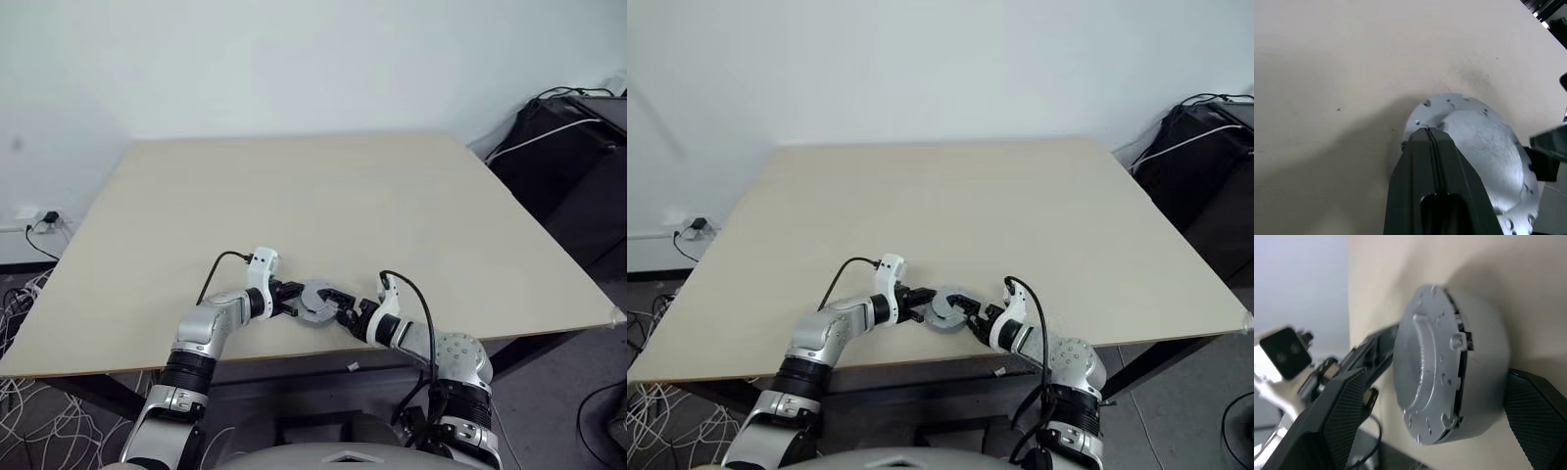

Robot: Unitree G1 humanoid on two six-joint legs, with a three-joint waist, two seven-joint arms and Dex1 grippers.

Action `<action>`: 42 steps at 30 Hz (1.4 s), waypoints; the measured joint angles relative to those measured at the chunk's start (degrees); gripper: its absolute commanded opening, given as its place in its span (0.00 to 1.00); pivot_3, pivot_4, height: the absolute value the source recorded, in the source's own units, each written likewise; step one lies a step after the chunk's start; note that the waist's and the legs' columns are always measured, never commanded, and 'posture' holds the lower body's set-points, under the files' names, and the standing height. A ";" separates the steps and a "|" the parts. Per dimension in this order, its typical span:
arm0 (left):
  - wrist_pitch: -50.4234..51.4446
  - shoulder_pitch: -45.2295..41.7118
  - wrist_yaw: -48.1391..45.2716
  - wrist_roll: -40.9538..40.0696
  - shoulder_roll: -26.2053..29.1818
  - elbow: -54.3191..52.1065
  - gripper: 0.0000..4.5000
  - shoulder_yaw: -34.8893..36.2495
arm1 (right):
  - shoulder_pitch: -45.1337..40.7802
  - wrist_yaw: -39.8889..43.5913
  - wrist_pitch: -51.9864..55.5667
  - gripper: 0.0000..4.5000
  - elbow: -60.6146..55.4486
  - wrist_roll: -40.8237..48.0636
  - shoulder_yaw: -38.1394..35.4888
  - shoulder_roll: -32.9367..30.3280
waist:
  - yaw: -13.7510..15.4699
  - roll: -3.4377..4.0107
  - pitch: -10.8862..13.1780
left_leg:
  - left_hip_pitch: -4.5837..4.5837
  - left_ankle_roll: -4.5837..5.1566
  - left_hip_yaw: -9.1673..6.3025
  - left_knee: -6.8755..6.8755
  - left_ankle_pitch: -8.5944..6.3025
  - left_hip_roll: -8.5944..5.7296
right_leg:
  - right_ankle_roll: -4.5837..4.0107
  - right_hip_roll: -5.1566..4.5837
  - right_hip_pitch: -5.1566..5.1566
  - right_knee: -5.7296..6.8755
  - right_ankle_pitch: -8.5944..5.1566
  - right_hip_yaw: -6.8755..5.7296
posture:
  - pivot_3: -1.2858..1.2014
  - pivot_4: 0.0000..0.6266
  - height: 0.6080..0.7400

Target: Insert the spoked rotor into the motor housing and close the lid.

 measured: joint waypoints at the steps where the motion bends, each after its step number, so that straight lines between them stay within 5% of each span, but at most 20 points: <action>1: 0.00 -0.02 0.00 0.01 0.00 0.00 0.00 0.00 | -0.11 0.06 0.50 0.99 0.02 0.01 0.47 -0.03 | 0.01 -0.01 0.00 | -0.02 -0.01 0.00 -0.02 -0.02 -0.01 | -0.03 0.00 -0.02 -0.01 -0.02 0.03 | 0.52 0.00 1.00; 6: -0.01 -0.11 0.01 0.09 0.00 0.07 0.00 0.21 | -0.33 0.14 0.83 0.99 0.21 -0.10 1.30 -0.08 | -0.02 -0.01 0.00 | -0.01 -0.08 -0.01 -0.07 -0.10 0.02 | -0.13 0.02 -0.04 -0.01 -0.09 0.11 | 0.52 0.00 1.00; 14: -0.15 -0.09 0.15 0.40 0.09 0.05 0.00 0.74 | -0.37 0.30 -0.43 0.53 1.35 -1.15 1.46 -0.12 | -0.09 0.02 0.03 | 0.01 -0.09 -0.02 -0.07 -0.11 0.03 | -0.13 0.05 -0.05 -0.01 -0.10 0.10 | 0.52 0.00 1.00; 16: -0.16 -0.07 0.36 0.64 0.13 0.05 0.00 1.12 | -0.37 0.64 -0.60 0.49 1.16 -0.73 1.46 -0.12 | -0.16 0.02 0.02 | 0.03 -0.09 -0.02 -0.07 -0.10 0.04 | -0.12 0.06 -0.02 0.00 -0.10 0.10 | 0.52 0.00 1.00; 42: 1.00 4.74 1.58 -3.10 -2.78 -7.74 0.00 3.96 | 0.28 0.18 1.55 0.47 -2.44 0.33 1.76 -0.26 | -0.05 0.10 0.20 | -0.26 -0.09 0.00 -0.09 -0.11 0.02 | -0.14 0.05 -0.29 0.00 -0.12 0.19 | 0.52 0.00 1.00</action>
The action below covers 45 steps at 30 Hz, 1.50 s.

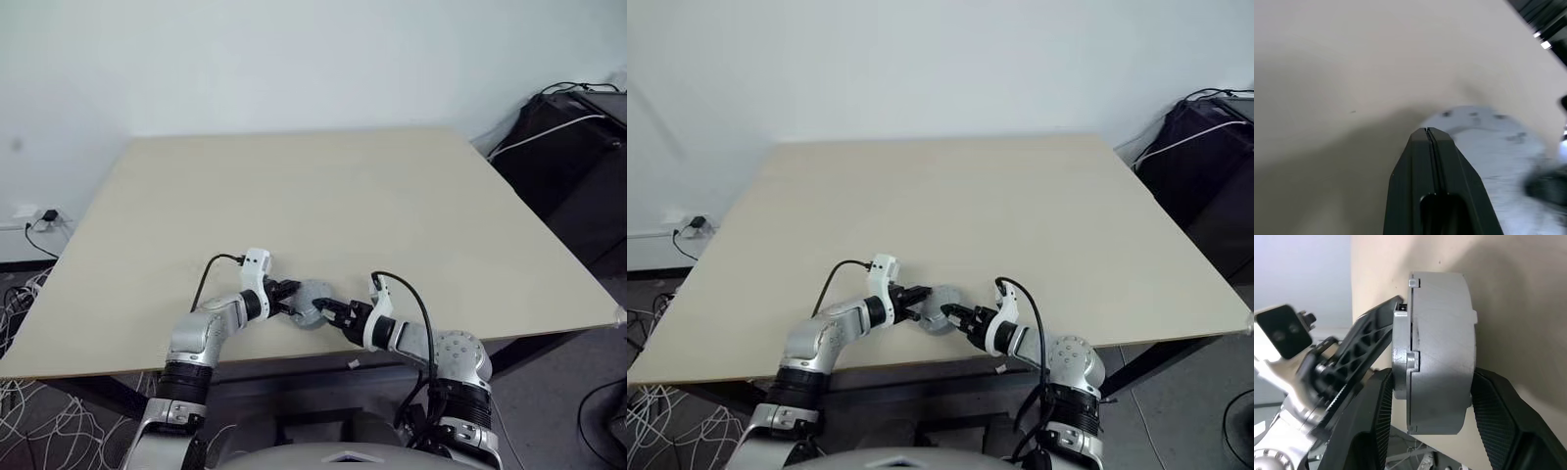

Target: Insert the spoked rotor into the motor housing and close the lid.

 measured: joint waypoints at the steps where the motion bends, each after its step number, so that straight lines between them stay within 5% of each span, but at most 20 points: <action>1: 0.21 0.58 0.13 -0.84 -0.46 -1.12 0.00 0.05 | -0.01 0.00 -0.12 0.47 0.00 0.12 0.06 0.00 | -0.01 0.00 0.00 | -0.07 0.00 0.03 0.00 0.00 0.00 | 0.00 0.00 -0.10 0.03 0.00 0.04 | 0.52 0.00 1.00; 27: 2.90 21.70 9.90 -31.33 -7.85 -17.23 0.00 13.50 | -2.31 -5.66 -7.89 0.46 -0.57 10.15 -4.57 0.96 | -0.39 0.03 0.28 | -0.52 0.29 0.09 0.21 0.21 0.01 | 0.00 0.47 -0.42 0.14 0.01 0.03 | 0.52 0.00 1.00; 30: 2.75 22.21 11.64 -36.16 -7.88 -17.10 0.13 14.84 | -3.68 -6.78 -8.66 0.46 -0.91 11.98 -4.45 1.29 | -0.46 0.02 0.29 | -0.49 0.30 0.09 0.22 0.22 0.01 | 0.02 0.52 -0.41 0.15 0.02 0.05 | 0.52 0.00 1.00; 42: -0.21 22.25 14.94 -47.12 -7.93 -12.42 0.97 15.44 | -6.92 -9.42 -9.43 0.46 -1.22 16.72 -0.05 2.17 | -0.51 0.01 0.29 | -0.46 0.26 0.20 0.24 0.28 0.02 | 0.05 0.72 -0.21 0.20 0.04 0.27 | 0.52 0.00 1.00; 45: -1.01 21.98 14.84 -50.06 -7.96 -11.43 0.99 15.17 | -6.97 -9.99 -9.44 0.46 -1.22 17.24 0.48 2.17 | -0.51 0.01 0.29 | -0.45 0.25 0.20 0.24 0.29 0.02 | 0.05 0.74 -0.19 0.21 0.04 0.28 | 0.52 0.00 1.00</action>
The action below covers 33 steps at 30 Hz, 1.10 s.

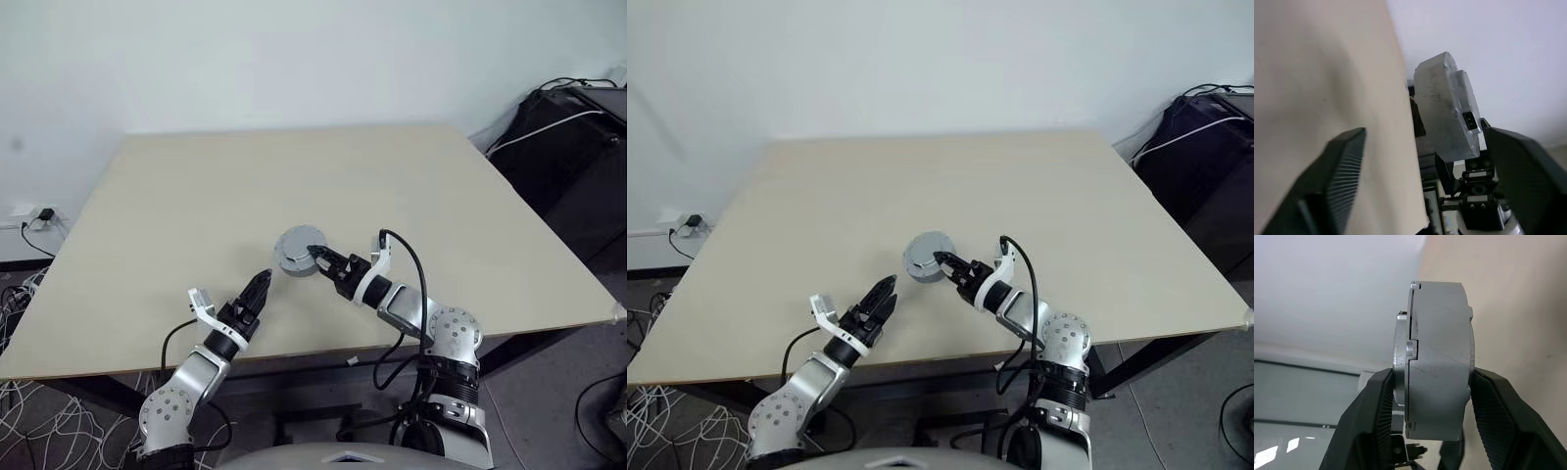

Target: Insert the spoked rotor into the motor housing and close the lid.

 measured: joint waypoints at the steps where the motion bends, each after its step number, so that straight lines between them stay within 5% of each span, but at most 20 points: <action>1: -0.19 -0.10 -0.05 -1.03 0.00 0.29 0.99 -0.33 | 0.00 -0.16 0.00 0.46 0.00 0.09 0.20 0.00 | -0.01 0.00 0.00 | 0.00 0.00 0.00 0.00 0.00 0.00 | 0.00 0.00 0.01 0.00 0.00 0.01 | 0.52 0.00 1.00; 33: -4.11 -1.55 -0.08 -10.28 0.02 3.52 0.95 -5.26 | 3.36 -5.61 4.30 0.46 -0.36 10.61 6.82 -1.98 | -0.04 -0.10 0.07 | 0.66 0.04 0.01 -0.03 -0.03 0.04 | 0.00 0.01 0.59 -0.05 -0.02 0.03 | 0.52 0.00 1.00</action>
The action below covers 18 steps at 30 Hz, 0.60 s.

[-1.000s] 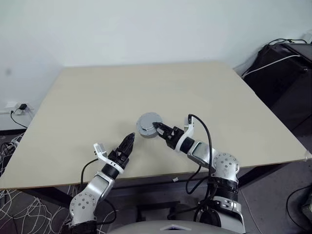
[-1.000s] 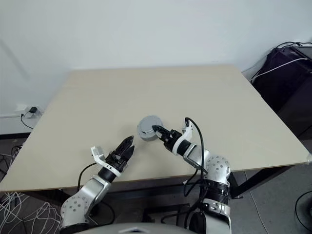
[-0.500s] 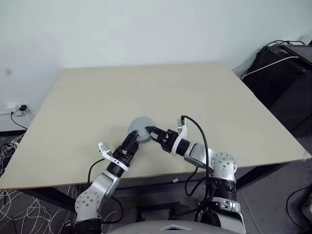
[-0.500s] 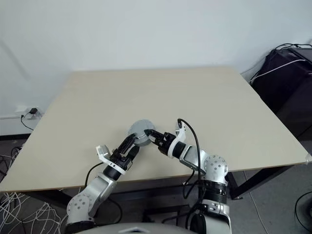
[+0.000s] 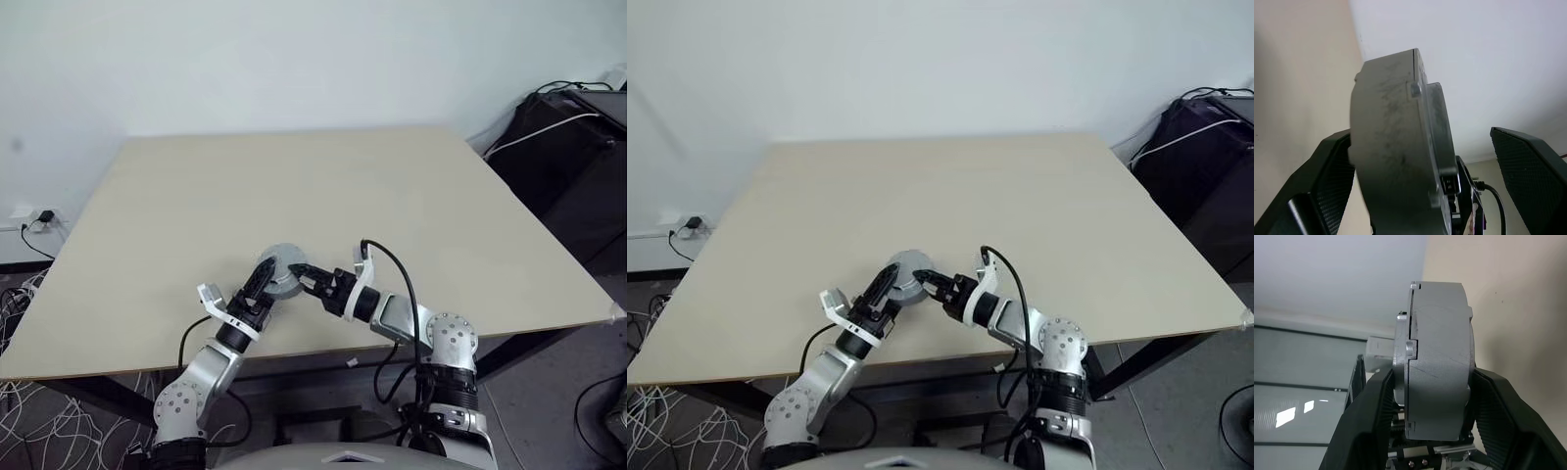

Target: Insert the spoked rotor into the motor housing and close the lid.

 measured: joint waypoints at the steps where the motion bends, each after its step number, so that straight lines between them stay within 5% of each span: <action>1: -0.01 0.00 0.00 -0.04 0.00 0.00 0.91 0.00 | 0.21 -0.06 0.01 0.46 0.00 0.30 0.10 -0.07 | 0.00 0.00 0.00 | 0.00 0.00 0.00 0.00 0.00 0.00 | 0.00 0.00 0.00 0.00 0.00 0.00 | 0.52 0.00 1.00; 7: -0.24 0.01 0.02 -0.73 0.00 1.13 0.51 0.05 | 0.40 -0.25 -0.46 0.46 -0.11 1.81 0.95 -0.24 | -0.01 -0.06 0.04 | 0.00 0.00 0.00 0.00 0.00 0.00 | 0.00 0.00 -0.01 -0.01 0.00 -0.01 | 0.52 0.00 1.00; 18: -0.69 -0.01 -0.23 -1.88 0.01 1.39 0.50 -0.08 | 2.71 2.17 -4.70 0.46 -3.06 -0.10 4.32 -1.01 | 0.05 -0.17 0.13 | -0.01 0.02 -0.01 0.00 -0.01 0.00 | 0.01 -0.01 -0.04 -0.04 0.00 -0.02 | 0.52 0.00 1.00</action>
